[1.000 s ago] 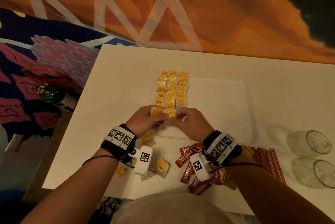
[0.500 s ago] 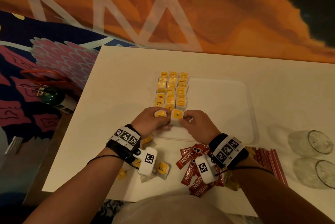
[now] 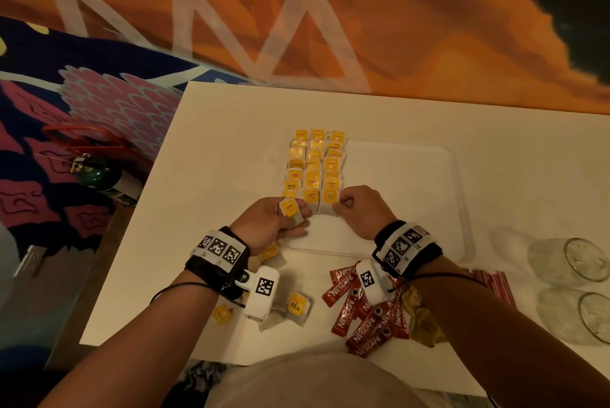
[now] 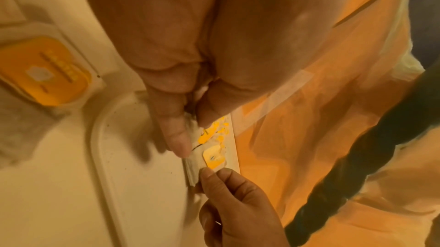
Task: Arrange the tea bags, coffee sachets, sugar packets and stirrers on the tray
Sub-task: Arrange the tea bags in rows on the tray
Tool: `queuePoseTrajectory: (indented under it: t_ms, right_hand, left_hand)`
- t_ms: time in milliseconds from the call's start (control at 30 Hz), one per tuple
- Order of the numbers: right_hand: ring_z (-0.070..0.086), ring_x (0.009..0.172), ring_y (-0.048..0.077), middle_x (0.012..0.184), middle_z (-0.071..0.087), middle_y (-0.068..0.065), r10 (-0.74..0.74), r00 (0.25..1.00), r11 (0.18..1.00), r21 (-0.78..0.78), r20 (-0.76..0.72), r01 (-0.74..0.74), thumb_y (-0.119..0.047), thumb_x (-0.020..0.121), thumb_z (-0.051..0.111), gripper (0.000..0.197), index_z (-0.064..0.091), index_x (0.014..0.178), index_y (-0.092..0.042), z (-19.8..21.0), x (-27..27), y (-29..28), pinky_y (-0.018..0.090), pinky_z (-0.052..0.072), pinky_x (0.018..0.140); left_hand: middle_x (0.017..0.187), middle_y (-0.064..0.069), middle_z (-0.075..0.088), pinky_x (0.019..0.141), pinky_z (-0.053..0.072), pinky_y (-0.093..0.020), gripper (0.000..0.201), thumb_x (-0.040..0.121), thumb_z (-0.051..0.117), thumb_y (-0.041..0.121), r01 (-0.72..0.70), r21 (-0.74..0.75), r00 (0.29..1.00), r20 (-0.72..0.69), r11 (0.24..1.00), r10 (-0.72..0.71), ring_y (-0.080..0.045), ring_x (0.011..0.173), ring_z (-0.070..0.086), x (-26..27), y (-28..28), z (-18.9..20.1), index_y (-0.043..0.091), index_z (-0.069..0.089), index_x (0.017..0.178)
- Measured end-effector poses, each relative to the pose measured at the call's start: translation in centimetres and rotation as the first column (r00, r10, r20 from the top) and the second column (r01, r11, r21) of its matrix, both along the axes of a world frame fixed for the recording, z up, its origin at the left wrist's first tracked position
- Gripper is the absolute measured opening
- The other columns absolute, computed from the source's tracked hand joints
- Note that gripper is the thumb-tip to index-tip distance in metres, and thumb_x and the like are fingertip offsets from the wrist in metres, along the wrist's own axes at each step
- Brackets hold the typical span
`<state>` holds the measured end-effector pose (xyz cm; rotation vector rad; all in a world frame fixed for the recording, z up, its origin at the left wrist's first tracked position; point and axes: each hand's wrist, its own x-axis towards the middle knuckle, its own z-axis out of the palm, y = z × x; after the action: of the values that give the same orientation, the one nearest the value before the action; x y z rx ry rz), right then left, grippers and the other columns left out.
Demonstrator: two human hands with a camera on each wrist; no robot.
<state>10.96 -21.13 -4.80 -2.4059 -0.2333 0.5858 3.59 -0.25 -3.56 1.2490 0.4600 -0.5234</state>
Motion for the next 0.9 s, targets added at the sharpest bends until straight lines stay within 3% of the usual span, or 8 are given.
queuePoseTrajectory:
  t_ms: [233, 367, 467, 567, 667, 767, 800, 900]
  right_hand:
    - [0.062, 0.087, 0.019, 0.088, 0.063, -0.006, -0.088, 0.996, 0.996, -0.003, 0.002, 0.088, -0.027, 0.091, 0.070, 0.011, 0.062, 0.094, -0.021, -0.2, 0.4, 0.4, 0.035, 0.053, 0.080]
    - [0.064, 0.089, 0.021, 0.088, 0.061, -0.006, -0.129, 0.992, 0.991, 0.017, -0.011, 0.129, -0.029, 0.091, 0.070, 0.020, 0.056, 0.101, -0.021, -0.2, 0.2, 0.5, 0.038, 0.055, 0.082]
    - [0.064, 0.089, 0.022, 0.096, 0.065, 0.000, -0.150, 0.989, 0.989, 0.014, 0.001, 0.150, -0.035, 0.090, 0.070, 0.029, 0.050, 0.108, -0.023, 0.0, 0.2, 0.4, 0.041, 0.055, 0.082]
    - [0.066, 0.081, 0.021, 0.083, 0.068, -0.002, -0.154, 0.988, 0.988, 0.018, 0.029, 0.153, -0.037, 0.091, 0.069, 0.032, 0.049, 0.113, -0.024, 0.4, 0.0, 0.2, 0.041, 0.055, 0.079]
    - [0.064, 0.076, 0.017, 0.068, 0.064, -0.007, -0.125, 0.990, 0.990, 0.068, 0.058, 0.121, -0.037, 0.092, 0.068, 0.029, 0.056, 0.115, -0.023, 1.1, -0.7, 0.0, 0.036, 0.053, 0.076]
    - [0.060, 0.073, 0.002, 0.073, 0.063, -0.011, -0.059, 0.996, 0.988, 0.150, 0.072, 0.047, -0.035, 0.093, 0.069, 0.018, 0.069, 0.105, -0.022, 1.8, -1.9, -0.2, 0.017, 0.044, 0.067]
    - [0.059, 0.072, -0.003, 0.074, 0.062, -0.014, -0.035, 0.998, 0.984, 0.176, 0.061, 0.024, -0.033, 0.093, 0.069, 0.014, 0.071, 0.100, -0.022, 2.0, -2.3, -0.2, 0.009, 0.040, 0.063]
    - [0.058, 0.075, -0.015, 0.077, 0.064, -0.021, 0.030, 0.999, 0.971, 0.239, 0.015, -0.032, -0.029, 0.093, 0.068, 0.009, 0.074, 0.087, -0.027, 2.0, -3.4, -0.1, 0.002, 0.039, 0.066]
  left_hand:
    - [0.123, -0.025, 0.066, 0.093, 0.057, -0.038, 0.030, 0.097, 0.051, -0.007, 0.094, 0.020, 0.995, 0.040, 0.995, -0.095, -0.034, 0.114, 0.066, -0.2, 0.1, 0.0, -0.006, 0.060, 0.125]
    - [0.118, -0.021, 0.070, 0.087, 0.059, -0.029, 0.026, 0.097, 0.053, -0.005, 0.127, 0.028, 0.991, 0.038, 0.991, -0.128, -0.030, 0.106, 0.070, -0.3, 0.0, 0.4, -0.004, 0.064, 0.121]
    - [0.115, -0.016, 0.072, 0.073, 0.058, -0.021, 0.024, 0.098, 0.055, 0.001, 0.167, 0.090, 0.984, 0.040, 0.982, -0.171, -0.023, 0.100, 0.071, -0.3, -0.1, 0.7, 0.002, 0.067, 0.119]
    - [0.115, -0.016, 0.072, 0.069, 0.055, -0.019, 0.026, 0.096, 0.061, 0.006, 0.195, 0.125, 0.979, 0.040, 0.973, -0.202, -0.022, 0.098, 0.070, -0.3, -0.3, 0.8, 0.001, 0.067, 0.120]
    - [0.115, -0.013, 0.073, 0.079, 0.058, -0.025, 0.027, 0.095, 0.062, 0.008, 0.227, 0.112, 0.972, 0.039, 0.967, -0.232, -0.023, 0.102, 0.071, -0.3, -0.4, 0.8, 0.003, 0.067, 0.121]
    - [0.116, -0.015, 0.072, 0.093, 0.057, -0.039, 0.026, 0.099, 0.055, 0.008, 0.194, 0.048, 0.980, 0.029, 0.980, -0.196, -0.030, 0.109, 0.069, -0.3, -0.6, 0.6, 0.000, 0.065, 0.122]
    - [0.115, -0.016, 0.072, 0.094, 0.056, -0.041, 0.026, 0.101, 0.051, 0.008, 0.180, 0.033, 0.983, 0.031, 0.983, -0.181, -0.031, 0.108, 0.069, -0.3, -0.7, 0.5, -0.001, 0.065, 0.121]
    - [0.110, -0.017, 0.073, 0.090, 0.057, -0.038, 0.025, 0.104, 0.045, 0.007, 0.166, 0.027, 0.985, 0.051, 0.986, -0.167, -0.029, 0.101, 0.071, -0.4, -0.8, 0.4, -0.003, 0.065, 0.116]
